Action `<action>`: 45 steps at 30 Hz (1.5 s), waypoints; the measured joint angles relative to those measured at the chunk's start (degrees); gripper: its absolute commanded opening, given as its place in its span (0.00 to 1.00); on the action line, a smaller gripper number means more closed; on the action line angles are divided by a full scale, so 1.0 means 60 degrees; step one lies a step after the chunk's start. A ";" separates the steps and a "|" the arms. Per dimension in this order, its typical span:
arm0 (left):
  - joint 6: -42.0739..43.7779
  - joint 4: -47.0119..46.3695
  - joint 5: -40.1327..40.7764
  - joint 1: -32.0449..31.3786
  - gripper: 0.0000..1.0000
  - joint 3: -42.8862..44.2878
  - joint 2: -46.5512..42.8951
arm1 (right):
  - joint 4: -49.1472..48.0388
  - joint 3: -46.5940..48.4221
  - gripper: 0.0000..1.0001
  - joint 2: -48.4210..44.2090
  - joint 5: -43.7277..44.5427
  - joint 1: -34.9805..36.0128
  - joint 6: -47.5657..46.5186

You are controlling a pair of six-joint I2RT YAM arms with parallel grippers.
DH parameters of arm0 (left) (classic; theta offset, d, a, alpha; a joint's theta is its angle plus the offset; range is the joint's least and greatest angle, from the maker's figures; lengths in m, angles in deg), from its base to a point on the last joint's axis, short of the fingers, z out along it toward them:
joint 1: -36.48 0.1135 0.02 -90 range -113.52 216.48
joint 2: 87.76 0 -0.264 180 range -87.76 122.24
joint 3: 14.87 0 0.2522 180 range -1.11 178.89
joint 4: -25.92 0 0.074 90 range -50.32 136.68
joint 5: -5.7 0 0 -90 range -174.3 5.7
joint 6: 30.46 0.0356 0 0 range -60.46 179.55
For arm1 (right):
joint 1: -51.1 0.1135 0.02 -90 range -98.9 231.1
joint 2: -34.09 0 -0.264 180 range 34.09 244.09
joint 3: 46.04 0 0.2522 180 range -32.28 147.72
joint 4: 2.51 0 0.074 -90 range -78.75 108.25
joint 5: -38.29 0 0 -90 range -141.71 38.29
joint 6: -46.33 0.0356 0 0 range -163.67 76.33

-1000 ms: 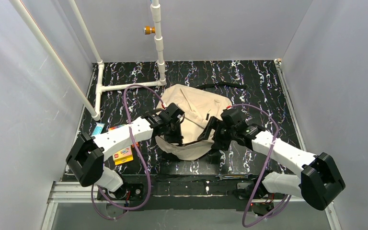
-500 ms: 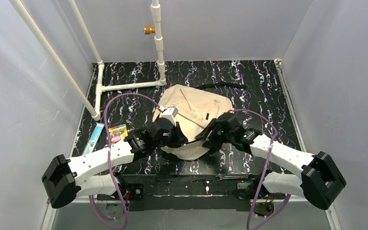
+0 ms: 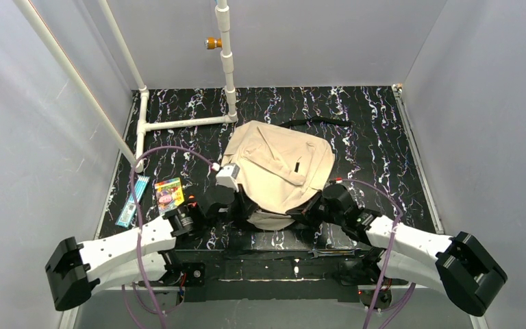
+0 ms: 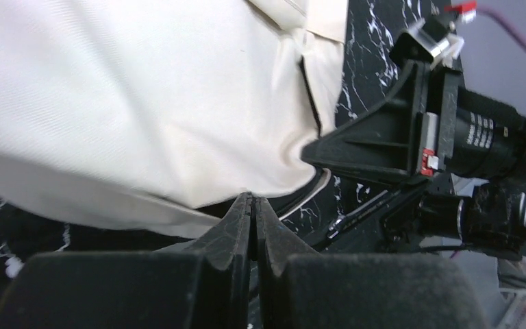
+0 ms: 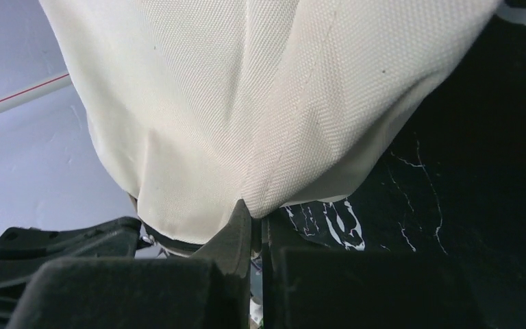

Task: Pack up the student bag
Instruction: Zip the student bag at the center of the board.

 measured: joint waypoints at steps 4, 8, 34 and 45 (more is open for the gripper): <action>-0.0215 0.0696 0.1322 -0.0015 0.00 -0.0455 -0.1242 | -0.0816 -0.0820 0.01 -0.0645 -0.0106 -0.0178 0.0284; -0.0448 0.1472 0.2641 0.0007 0.00 -0.0645 -0.2189 | -0.0022 -0.0710 0.01 -0.1705 -0.0149 -0.0765 -0.0131; 0.0838 0.1814 -0.1916 0.2692 0.00 0.1781 0.0933 | 0.5078 0.6608 0.87 0.1337 0.2135 0.2109 -1.2389; 0.0889 0.2430 -0.2681 0.2845 0.00 0.2663 0.1781 | 0.2987 0.5220 0.52 0.2375 0.2539 0.3238 -1.4549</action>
